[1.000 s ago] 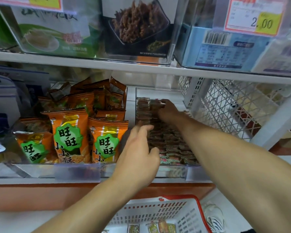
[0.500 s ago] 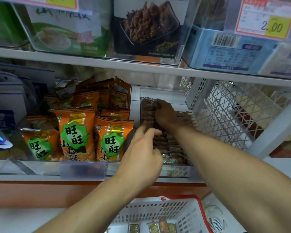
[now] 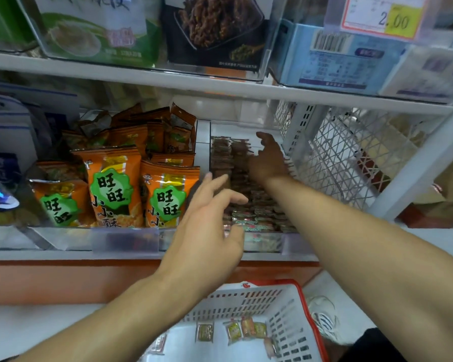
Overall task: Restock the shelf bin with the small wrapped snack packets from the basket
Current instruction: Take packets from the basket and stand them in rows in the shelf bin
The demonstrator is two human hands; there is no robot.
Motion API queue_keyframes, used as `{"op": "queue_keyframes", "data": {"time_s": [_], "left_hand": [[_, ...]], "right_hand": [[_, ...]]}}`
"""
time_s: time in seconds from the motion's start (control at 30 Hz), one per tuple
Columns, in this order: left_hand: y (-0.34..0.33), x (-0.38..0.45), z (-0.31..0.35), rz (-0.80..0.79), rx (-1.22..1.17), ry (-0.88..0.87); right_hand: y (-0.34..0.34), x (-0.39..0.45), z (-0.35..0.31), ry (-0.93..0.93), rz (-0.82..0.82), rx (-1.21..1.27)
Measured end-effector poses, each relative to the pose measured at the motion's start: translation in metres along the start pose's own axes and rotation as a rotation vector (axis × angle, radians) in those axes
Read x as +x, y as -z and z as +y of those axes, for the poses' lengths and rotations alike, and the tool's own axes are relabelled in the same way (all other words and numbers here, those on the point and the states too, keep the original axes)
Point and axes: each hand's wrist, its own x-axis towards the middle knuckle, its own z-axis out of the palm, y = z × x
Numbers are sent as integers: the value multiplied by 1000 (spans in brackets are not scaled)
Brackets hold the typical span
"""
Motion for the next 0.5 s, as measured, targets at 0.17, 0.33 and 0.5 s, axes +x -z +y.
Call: {"op": "queue_keyframes", "data": {"time_s": [0.17, 0.33, 0.5], "left_hand": [[-4, -28, -9, -84, 90, -79], [-38, -58, -53, -646, 436, 112], [-99, -111, -130, -1167, 536, 326]], "right_hand": [[12, -78, -24, 325, 218, 178], [12, -179, -1, 750, 291, 319], [-29, -245, 114, 359, -47, -3]]}}
